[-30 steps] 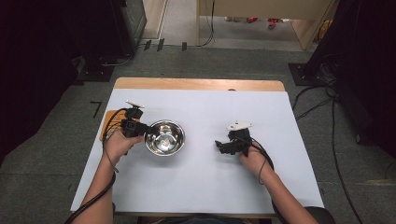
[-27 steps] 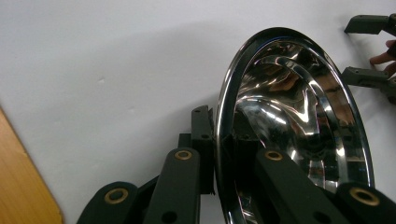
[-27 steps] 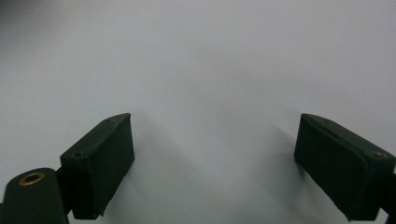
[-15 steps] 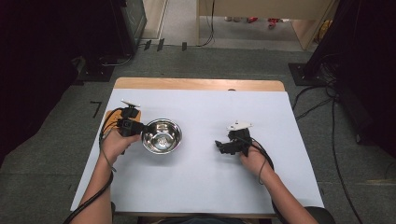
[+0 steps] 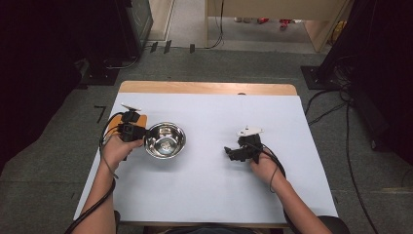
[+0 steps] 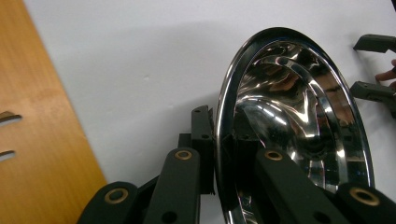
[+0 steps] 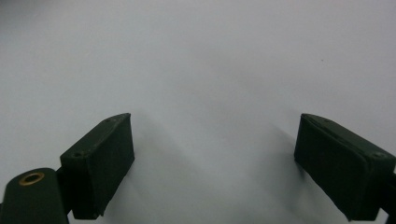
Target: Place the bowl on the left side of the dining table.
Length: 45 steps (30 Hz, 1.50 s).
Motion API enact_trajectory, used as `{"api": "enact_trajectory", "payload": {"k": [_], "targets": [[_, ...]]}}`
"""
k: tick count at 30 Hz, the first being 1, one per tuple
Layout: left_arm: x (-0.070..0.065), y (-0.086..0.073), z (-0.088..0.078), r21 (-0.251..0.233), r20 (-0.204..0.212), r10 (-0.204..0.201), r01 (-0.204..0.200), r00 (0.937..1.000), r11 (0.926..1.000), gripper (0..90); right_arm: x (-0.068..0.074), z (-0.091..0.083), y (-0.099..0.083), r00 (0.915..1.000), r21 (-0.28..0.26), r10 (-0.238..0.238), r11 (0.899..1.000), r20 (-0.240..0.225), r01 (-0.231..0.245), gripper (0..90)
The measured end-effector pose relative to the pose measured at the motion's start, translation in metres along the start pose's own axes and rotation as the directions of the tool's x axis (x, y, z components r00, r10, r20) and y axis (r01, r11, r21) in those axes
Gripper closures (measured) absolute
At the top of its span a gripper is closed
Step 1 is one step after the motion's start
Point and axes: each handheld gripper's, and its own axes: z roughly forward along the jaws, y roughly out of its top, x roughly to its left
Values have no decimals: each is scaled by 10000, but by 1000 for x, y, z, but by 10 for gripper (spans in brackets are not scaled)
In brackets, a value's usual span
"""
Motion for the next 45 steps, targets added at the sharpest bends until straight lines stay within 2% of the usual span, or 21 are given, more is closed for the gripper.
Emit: {"api": "enact_trajectory", "payload": {"k": [25,34,45], "targets": [[19,-1,-15,-421,-156,-540,533,9984,9977,851,0,0,0,10000,-7,-10,10000,0,10,116],[25,-2,-19,-624,-184,-848,835,9962,9946,851,0,0,0,10000,-3,0,10000,-5,0,116],[40,-3,-29,-935,-348,-1199,1162,9922,9888,851,0,0,0,10000,-17,-15,10000,-1,15,116]]}}
